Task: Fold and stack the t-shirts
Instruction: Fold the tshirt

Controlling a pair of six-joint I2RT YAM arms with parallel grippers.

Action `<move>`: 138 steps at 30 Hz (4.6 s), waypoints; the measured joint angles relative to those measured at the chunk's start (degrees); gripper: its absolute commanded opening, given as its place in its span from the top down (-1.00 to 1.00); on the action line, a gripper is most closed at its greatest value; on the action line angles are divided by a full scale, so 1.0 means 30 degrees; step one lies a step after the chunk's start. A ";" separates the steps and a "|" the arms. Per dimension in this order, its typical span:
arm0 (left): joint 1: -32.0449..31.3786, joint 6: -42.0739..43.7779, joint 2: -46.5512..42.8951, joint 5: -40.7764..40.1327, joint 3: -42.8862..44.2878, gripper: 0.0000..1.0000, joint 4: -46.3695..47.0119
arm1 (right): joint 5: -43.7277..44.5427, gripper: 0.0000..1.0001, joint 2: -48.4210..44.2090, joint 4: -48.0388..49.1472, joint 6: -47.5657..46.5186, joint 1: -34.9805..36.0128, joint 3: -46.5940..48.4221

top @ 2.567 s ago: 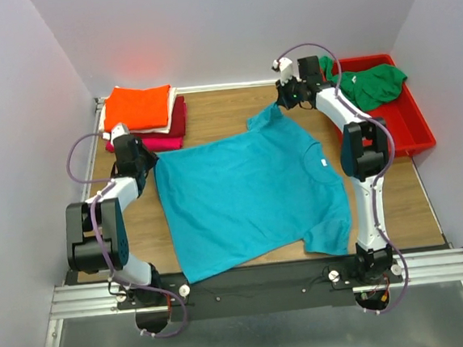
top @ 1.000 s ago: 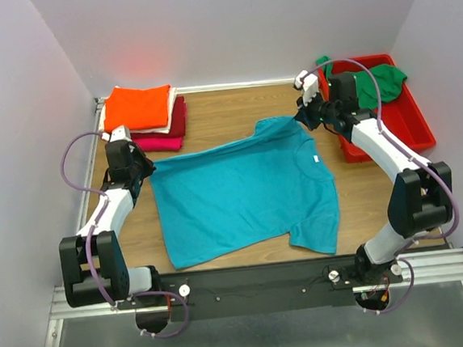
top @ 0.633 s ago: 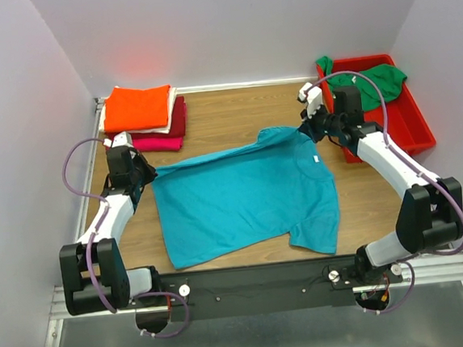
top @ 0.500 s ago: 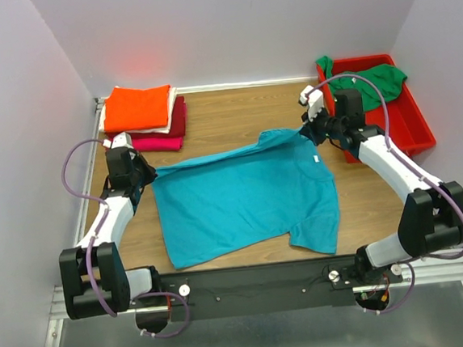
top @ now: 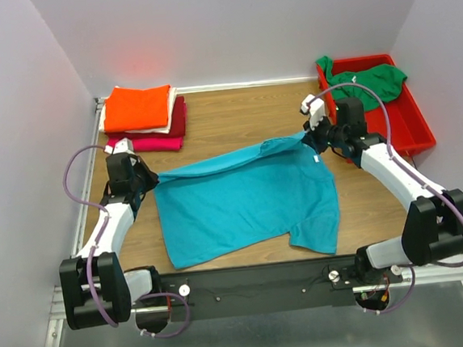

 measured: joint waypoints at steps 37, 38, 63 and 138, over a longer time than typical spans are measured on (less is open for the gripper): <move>0.0000 0.4903 -0.5880 0.1151 0.1479 -0.12 -0.0758 | -0.2200 -0.25 0.4073 -0.5588 -0.5632 0.3519 0.1129; 0.0000 0.4940 -0.5865 0.1209 0.1450 -0.11 -0.0685 | -0.1384 -0.23 0.5020 -0.5610 -0.4634 0.3563 0.2361; -0.3526 0.4677 0.4605 0.1632 0.2725 0.86 -0.1581 | 0.5741 0.71 1.3391 -0.4590 0.0036 0.0947 0.9981; -2.2025 -0.1770 0.6368 -0.6601 0.4080 0.88 -1.2065 | -0.2076 -0.74 -0.4262 -0.8342 -0.5195 0.0867 -0.2361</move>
